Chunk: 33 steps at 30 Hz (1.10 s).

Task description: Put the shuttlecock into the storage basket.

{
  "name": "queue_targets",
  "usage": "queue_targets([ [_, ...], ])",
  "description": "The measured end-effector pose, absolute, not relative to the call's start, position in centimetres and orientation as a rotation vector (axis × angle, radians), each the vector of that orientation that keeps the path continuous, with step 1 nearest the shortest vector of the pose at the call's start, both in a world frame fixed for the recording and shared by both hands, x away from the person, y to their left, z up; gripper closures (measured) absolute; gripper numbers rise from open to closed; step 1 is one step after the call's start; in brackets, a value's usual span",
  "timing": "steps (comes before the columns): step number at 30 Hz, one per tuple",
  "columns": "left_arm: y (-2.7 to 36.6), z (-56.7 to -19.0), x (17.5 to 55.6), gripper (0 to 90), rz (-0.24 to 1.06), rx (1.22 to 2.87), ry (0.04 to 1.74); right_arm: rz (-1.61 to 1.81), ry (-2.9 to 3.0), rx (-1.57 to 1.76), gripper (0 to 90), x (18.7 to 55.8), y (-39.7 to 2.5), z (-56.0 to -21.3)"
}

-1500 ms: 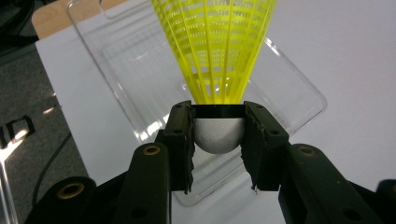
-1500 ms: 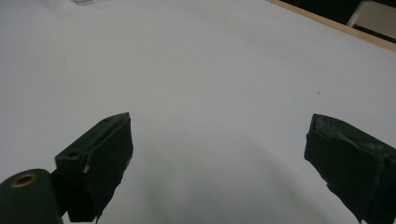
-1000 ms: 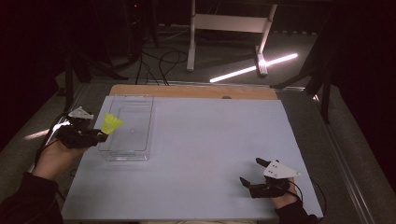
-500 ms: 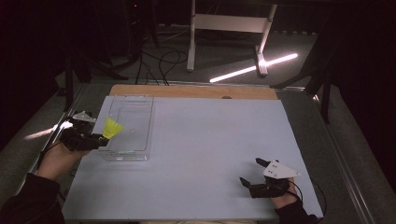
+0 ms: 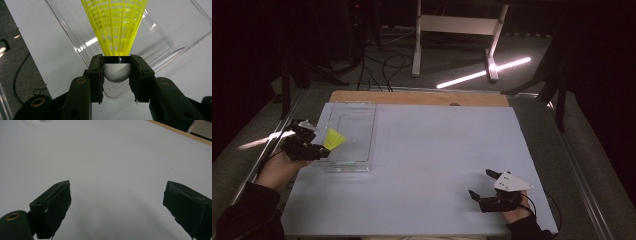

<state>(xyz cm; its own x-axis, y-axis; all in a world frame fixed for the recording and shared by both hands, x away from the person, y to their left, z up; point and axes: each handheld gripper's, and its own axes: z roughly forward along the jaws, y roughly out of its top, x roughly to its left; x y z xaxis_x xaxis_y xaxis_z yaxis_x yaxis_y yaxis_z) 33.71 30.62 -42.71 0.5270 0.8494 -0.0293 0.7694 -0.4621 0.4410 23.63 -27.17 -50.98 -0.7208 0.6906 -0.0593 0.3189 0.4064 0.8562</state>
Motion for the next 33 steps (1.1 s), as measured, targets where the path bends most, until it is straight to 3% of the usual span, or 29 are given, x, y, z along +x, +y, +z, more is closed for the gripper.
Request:
queue_targets([
  [33,29.3,-43.6,35.5,65.6,0.241,2.542,1.271,1.241,2.269,0.859,8.1,23.6,-27.1,-51.0],
])
